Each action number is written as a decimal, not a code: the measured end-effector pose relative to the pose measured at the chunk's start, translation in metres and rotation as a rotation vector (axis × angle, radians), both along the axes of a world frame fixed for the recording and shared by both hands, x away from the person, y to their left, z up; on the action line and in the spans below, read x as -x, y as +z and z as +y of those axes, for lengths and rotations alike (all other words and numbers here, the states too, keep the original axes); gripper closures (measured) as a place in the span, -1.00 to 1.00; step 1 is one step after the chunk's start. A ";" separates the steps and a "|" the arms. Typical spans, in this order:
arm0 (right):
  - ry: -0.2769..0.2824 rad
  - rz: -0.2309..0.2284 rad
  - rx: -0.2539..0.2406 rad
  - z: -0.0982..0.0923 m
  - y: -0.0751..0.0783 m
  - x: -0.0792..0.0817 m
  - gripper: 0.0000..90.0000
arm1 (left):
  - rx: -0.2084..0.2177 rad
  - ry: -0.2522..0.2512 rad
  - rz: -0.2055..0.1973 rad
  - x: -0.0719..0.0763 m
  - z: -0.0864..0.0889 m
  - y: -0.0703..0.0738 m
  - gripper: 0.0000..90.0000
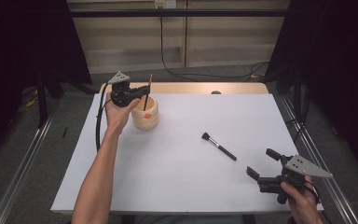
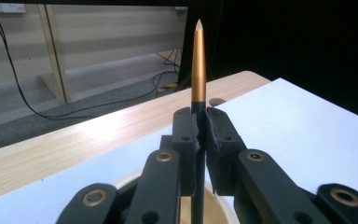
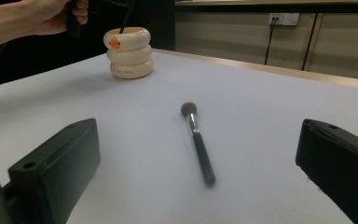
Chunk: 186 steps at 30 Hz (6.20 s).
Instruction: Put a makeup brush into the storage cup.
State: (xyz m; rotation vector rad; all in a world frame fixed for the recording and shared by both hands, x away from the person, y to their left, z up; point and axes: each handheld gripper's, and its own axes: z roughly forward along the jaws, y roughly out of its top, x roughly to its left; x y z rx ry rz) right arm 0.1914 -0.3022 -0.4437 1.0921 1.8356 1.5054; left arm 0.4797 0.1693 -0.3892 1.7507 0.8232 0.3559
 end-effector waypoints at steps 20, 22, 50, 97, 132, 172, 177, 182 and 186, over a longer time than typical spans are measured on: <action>-0.006 0.003 -0.001 0.000 0.000 0.000 -1.00 | -0.021 -0.001 0.011 -0.001 -0.002 -0.009 0.81; -0.005 0.002 0.001 0.000 0.000 0.000 -1.00 | -0.029 0.004 0.010 -0.001 -0.004 -0.011 0.80; -0.002 0.000 0.002 0.000 0.000 0.000 -1.00 | -0.041 0.094 -0.028 0.010 0.002 -0.010 -0.96; -0.011 -0.004 0.006 0.000 0.000 0.001 -1.00 | -0.057 0.114 -0.115 0.100 0.030 -0.003 -0.96; -0.015 -0.002 0.006 0.000 0.000 0.002 -1.00 | -0.020 0.139 -0.121 0.182 0.050 -0.025 -0.96; -0.025 0.002 0.015 0.008 0.001 -0.006 -1.00 | 0.028 0.042 -0.111 0.229 0.068 -0.045 -0.95; -0.038 -0.023 0.006 0.011 0.006 -0.014 -1.00 | 0.020 0.048 -0.114 0.231 0.068 -0.045 -0.95; -0.050 -0.050 -0.001 0.009 0.015 -0.025 -1.00 | 0.019 0.063 -0.124 0.232 0.065 -0.046 -0.95; -0.041 -0.021 0.000 0.005 0.021 -0.035 -1.00 | 0.033 0.069 -0.136 0.234 0.059 -0.045 -0.95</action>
